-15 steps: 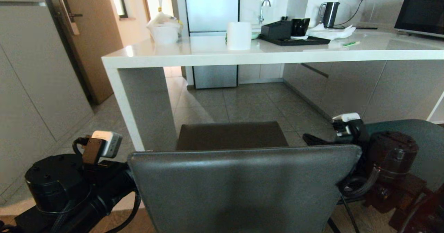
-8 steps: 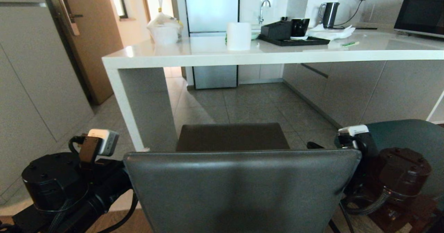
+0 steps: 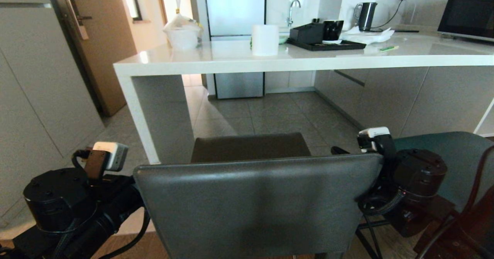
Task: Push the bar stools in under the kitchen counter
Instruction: Push the gray chair back under the dining table
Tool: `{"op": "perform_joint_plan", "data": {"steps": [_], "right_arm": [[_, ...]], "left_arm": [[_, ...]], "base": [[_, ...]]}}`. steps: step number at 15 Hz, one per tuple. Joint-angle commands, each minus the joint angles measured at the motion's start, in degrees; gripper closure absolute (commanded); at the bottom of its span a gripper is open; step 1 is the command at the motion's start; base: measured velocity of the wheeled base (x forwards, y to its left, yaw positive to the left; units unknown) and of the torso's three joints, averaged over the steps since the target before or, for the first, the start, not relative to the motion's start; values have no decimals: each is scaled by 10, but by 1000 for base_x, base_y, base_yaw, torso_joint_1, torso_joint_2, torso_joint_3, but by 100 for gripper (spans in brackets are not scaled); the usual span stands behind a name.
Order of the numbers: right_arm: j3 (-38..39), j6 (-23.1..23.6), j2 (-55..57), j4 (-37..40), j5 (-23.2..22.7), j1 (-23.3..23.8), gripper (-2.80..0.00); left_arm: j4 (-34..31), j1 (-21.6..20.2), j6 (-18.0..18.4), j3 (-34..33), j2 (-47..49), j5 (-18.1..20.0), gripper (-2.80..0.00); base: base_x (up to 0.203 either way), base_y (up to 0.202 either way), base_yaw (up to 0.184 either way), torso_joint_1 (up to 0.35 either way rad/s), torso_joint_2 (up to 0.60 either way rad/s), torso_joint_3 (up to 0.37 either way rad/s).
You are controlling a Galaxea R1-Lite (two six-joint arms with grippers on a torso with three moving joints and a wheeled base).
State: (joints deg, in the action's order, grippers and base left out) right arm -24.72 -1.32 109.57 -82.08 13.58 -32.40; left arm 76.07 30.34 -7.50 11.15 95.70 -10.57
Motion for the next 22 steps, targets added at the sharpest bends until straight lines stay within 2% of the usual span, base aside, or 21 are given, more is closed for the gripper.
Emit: {"op": "perform_joint_plan", "data": {"steps": [1,6,12,16,19,22], "right_arm": [[-12,-1,12,-6,-10,6,0],[-25,4,15,10,-26,24,0],[22,3,22,-34,-33,74,0],[23,2,25,-34,-96,137,0],[-2,3,34,-33,-101,132,0],[-41,5,45,-16,-102,125,0]], "left_arm": [[4,4,-1,0,6,6,0],[5,4,0,8,25,3,0],[27,-37,5,113,101,-1,0],[29,-40,18,135,126,-16,0],[39,-44,15,131,121,-15,0],[73,-69,27,123,128,-13,0]], "base": [[0,0,0,0,0,0],[0,0,0,0,0,0],[0,0,0,0,0,0],[0,0,0,0,0,0],[0,0,0,0,0,0],[0,0,0,0,0,0]]}}
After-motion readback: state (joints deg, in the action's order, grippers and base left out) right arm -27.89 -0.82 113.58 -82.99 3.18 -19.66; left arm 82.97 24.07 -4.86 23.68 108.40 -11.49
